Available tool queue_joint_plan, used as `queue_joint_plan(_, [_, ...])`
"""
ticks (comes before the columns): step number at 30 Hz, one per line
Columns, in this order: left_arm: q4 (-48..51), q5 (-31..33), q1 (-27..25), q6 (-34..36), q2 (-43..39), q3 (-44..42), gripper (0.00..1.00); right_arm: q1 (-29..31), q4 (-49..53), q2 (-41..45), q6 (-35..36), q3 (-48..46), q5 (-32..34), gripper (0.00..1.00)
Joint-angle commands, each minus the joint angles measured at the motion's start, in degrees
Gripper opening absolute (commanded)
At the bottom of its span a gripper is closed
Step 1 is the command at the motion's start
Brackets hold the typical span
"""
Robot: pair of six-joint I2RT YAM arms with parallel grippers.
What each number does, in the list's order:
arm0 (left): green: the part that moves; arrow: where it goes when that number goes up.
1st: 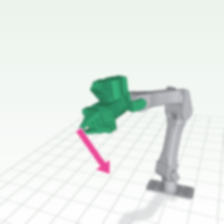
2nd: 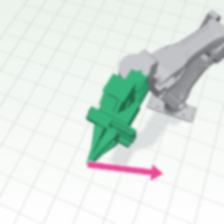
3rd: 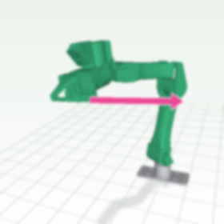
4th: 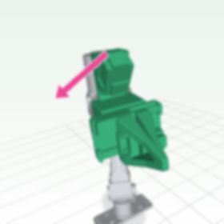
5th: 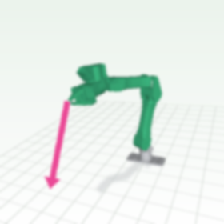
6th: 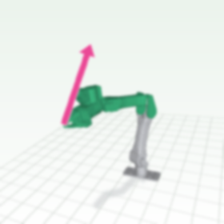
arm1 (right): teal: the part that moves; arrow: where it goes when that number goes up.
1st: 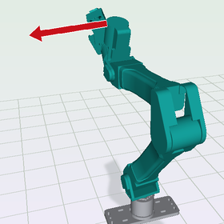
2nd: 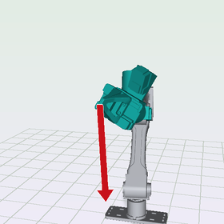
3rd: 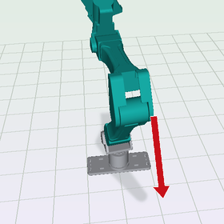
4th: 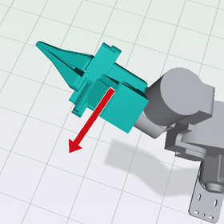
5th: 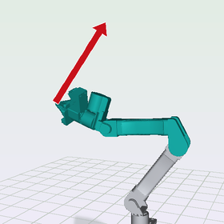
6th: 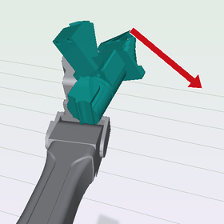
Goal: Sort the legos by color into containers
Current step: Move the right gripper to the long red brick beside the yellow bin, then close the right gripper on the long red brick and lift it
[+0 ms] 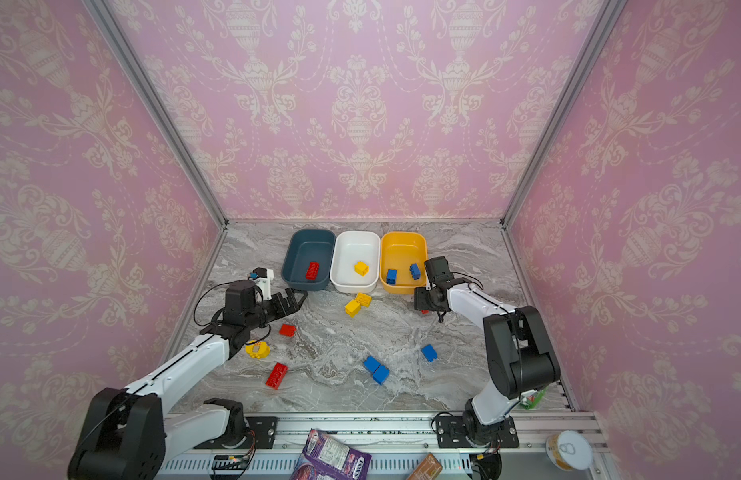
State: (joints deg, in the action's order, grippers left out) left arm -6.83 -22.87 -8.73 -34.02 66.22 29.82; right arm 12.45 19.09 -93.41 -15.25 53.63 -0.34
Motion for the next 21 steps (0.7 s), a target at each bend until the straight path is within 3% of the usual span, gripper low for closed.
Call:
queue_joint_plan(1, [-0.1, -1.3, 0.3, -0.2, -0.4, -0.1, 0.99, -0.2, -2.3, -0.1, -0.9, -0.6, -1.6, 0.66])
queue_joint_plan(21, [1.2, -1.0, 0.3, -0.4, -2.0, 0.1, 0.99, 0.8, 3.1, -4.8, -0.2, 3.4, -0.2, 0.48])
